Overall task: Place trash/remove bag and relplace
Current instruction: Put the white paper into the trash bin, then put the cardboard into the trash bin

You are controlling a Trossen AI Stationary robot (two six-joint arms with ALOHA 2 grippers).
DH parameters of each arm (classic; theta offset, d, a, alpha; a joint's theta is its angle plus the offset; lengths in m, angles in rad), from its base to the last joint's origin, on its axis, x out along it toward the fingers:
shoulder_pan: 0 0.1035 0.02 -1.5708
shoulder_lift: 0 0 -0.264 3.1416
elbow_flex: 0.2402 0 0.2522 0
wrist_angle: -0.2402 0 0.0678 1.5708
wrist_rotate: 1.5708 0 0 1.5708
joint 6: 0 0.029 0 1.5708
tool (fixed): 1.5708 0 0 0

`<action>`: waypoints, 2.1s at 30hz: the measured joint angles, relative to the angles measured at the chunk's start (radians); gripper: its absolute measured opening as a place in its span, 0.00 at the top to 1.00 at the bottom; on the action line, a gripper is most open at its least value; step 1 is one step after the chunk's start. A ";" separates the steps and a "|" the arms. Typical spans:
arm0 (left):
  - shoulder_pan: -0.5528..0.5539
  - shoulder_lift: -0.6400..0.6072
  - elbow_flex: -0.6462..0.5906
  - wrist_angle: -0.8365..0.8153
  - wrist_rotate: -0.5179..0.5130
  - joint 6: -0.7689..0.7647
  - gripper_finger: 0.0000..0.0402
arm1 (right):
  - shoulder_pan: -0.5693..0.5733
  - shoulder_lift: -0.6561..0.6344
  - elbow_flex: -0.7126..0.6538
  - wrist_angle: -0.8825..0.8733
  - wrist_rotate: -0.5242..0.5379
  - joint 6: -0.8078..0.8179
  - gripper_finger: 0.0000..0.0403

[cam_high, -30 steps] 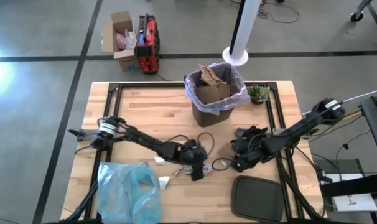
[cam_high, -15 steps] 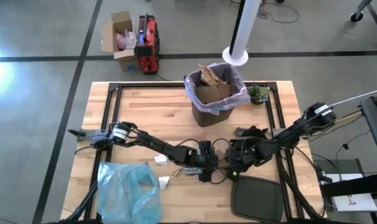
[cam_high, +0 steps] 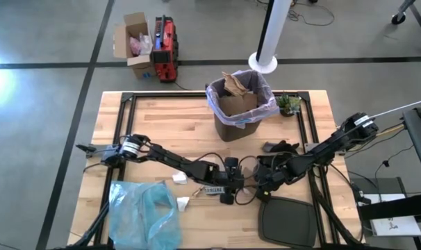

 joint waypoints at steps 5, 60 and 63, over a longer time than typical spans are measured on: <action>0.003 0.028 -0.001 0.055 0.107 -0.002 0.70 | 0.000 0.000 0.000 0.004 0.005 -0.006 0.45; 0.460 -0.473 0.013 -0.001 -0.021 -0.392 0.79 | -0.096 -0.066 0.002 -0.084 0.092 -0.123 0.29; 0.463 -0.482 0.013 -0.052 -0.020 -0.389 0.64 | -0.110 -0.069 0.001 -0.091 0.082 -0.137 0.27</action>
